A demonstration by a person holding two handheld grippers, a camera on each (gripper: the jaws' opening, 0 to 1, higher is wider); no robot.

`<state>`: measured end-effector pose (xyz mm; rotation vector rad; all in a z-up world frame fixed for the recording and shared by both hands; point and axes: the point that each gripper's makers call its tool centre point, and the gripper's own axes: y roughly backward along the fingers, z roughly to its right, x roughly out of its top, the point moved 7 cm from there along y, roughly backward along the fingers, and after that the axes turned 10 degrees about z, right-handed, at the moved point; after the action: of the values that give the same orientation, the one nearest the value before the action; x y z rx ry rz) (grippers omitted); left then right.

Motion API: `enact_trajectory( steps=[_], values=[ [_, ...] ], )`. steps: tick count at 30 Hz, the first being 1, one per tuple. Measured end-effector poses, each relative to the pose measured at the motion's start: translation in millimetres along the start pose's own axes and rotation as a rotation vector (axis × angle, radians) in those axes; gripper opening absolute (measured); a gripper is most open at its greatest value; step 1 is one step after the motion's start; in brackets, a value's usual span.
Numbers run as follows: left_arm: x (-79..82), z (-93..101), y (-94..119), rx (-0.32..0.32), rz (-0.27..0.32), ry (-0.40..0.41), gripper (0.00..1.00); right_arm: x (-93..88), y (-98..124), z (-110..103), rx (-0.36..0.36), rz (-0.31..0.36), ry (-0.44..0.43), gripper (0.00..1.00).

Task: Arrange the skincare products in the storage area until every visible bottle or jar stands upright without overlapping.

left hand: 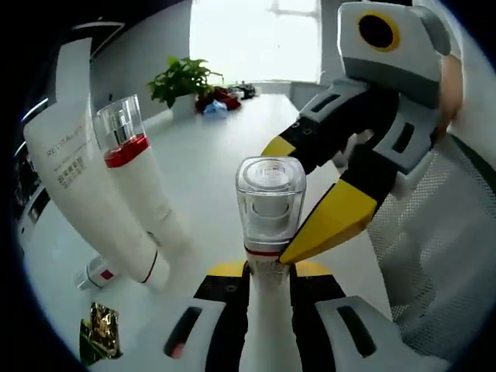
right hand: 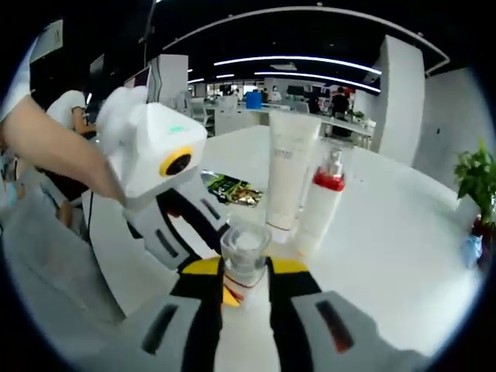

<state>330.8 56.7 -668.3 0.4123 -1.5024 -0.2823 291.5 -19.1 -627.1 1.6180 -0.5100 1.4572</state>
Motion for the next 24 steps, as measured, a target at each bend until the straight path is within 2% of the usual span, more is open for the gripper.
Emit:
enact_trajectory(
  steps=[3, 10, 24],
  values=[
    [0.2, -1.6, 0, -0.014, 0.002, 0.002, 0.17, 0.4, -3, 0, 0.007, 0.006, -0.011, 0.25],
    [1.1, -6.6, -2, -0.026, 0.011, 0.004, 0.17, -8.5, -9, 6, -0.007, -0.012, -0.039, 0.23],
    [6.6, -22.9, -10, -0.007, 0.018, -0.019, 0.17, -10.8, -17, 16, -0.139, -0.029, -0.107, 0.21]
  ],
)
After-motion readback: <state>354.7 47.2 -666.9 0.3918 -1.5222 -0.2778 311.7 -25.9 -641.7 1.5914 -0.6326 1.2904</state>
